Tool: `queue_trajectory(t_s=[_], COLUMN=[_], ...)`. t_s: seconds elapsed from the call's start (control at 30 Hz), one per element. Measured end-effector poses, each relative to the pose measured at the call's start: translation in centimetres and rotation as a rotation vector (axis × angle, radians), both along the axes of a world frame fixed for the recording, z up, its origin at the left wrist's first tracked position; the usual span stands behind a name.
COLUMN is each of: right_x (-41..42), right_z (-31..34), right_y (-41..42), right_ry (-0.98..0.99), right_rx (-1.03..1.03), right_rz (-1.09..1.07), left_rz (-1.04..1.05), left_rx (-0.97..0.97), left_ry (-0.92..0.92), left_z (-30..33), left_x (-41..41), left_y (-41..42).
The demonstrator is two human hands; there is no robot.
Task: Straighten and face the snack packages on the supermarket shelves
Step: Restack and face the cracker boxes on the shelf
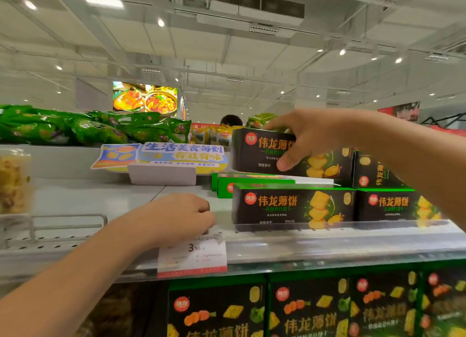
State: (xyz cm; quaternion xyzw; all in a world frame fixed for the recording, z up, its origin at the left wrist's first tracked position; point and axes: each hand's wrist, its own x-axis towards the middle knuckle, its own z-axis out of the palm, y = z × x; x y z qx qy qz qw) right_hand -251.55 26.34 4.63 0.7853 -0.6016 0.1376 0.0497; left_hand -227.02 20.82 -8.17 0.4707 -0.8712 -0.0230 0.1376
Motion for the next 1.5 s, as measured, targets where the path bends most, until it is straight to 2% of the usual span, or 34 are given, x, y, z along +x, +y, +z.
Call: queue_trajectory(t_s=[0.17, 0.47, 0.57, 0.67, 0.77, 0.8, 0.9, 1.03, 1.13, 1.23, 1.4, 1.5], right_x=[0.0, -0.4, -0.4, -0.4, 0.4, 1.0, 3.3, 5.6, 6.0, 6.0, 5.9, 5.9], right_z=[-1.2, -2.5, -2.7, -3.5, -6.6, -8.0, -12.6, -16.6, -18.4, -19.3, -19.5, -19.5], right_y=[0.4, 0.0, 0.5, 2.5, 5.0, 5.4, 5.1, 3.6, 2.7, 2.0, 1.0, 1.1], right_ry=[0.021, 0.043, 0.135, 0.220, 0.265, 0.267, 0.211, 0.144, 0.046, -0.009, 0.021, 0.033], right_rx=[0.073, -0.009, -0.051, -0.264, -0.669, -0.721, -0.652, -0.602, -0.669, -0.794, -0.915, -0.917], right_rz=[-0.023, -0.008, -0.032, 0.014, 0.291, 0.360, 0.406, 0.371, 0.348, 0.345, 0.337, 0.331], left_rz=[-0.003, -0.022, -0.027, -0.042, -0.041, -0.039, -0.004, 0.040, 0.017, -0.058, -0.063, -0.062], left_rx=[-0.006, 0.004, -0.010, 0.005, 0.064, 0.084, 0.101, 0.004, -0.061, -0.077, -0.095, -0.055], left_ry=[-0.045, -0.073, -0.088, -0.133, -0.174, -0.191, -0.191, -0.244, -0.342, -0.362, -0.501, -0.476], left_z=[0.1, 0.2, 0.2, 0.5, 1.4, 1.9, 4.1, 6.3, 6.6, 6.0, 4.7, 4.6], left_x=[-0.1, -0.3, -0.4, -0.4, -0.4, -0.2, 0.3, -0.2, -1.7, -3.6, -6.3, -6.9], left_y=[-0.1, 0.2, 0.4, 0.4, 0.5, 0.5, -0.1, -3.2, -6.4, -9.3, -12.8, -13.3])
